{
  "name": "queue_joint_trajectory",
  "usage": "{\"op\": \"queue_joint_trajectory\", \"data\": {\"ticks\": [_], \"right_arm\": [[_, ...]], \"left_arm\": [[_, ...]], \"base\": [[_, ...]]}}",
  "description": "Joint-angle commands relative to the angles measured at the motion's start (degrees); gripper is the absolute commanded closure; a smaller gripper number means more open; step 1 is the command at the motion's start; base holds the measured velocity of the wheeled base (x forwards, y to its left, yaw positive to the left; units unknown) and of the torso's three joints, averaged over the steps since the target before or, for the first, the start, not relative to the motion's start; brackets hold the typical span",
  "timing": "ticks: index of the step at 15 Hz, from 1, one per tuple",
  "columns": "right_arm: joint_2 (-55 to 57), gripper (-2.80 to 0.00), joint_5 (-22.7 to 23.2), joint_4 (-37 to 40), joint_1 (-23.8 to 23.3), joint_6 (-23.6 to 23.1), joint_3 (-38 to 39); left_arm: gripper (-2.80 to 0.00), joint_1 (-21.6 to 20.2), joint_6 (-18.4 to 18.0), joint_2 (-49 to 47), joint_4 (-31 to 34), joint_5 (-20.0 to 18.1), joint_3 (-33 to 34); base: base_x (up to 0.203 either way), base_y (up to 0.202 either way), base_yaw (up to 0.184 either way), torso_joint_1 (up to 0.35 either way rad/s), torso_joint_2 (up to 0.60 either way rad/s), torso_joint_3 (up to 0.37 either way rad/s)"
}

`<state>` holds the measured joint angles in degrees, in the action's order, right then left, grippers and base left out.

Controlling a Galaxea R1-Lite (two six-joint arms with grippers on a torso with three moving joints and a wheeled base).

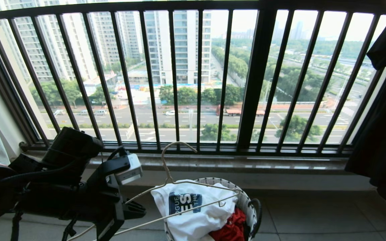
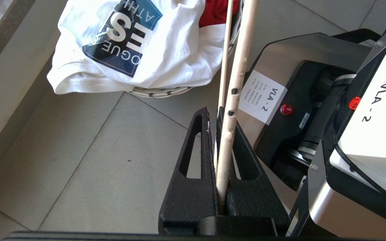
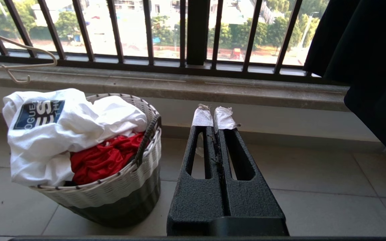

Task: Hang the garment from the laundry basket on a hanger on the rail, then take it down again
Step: Pick up clothes from the basket

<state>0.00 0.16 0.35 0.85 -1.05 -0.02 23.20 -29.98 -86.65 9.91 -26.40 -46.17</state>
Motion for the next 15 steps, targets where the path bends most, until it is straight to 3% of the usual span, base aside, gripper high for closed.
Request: {"op": "queue_joint_trajectory", "data": {"ticks": [1,15], "right_arm": [[0.0,0.0,0.0,0.0,0.0,-0.1,0.0],[0.0,0.0,0.0,0.0,0.0,-0.1,0.0]], "left_arm": [[0.0,0.0,-0.1,-0.1,0.0,-0.1,0.0],[0.0,0.0,-0.2,-0.2,0.0,-0.1,-0.1]], "base": [[0.0,0.0,0.0,-0.027,0.22,0.195],[0.0,0.0,0.0,-0.002,0.02,0.018]]}}
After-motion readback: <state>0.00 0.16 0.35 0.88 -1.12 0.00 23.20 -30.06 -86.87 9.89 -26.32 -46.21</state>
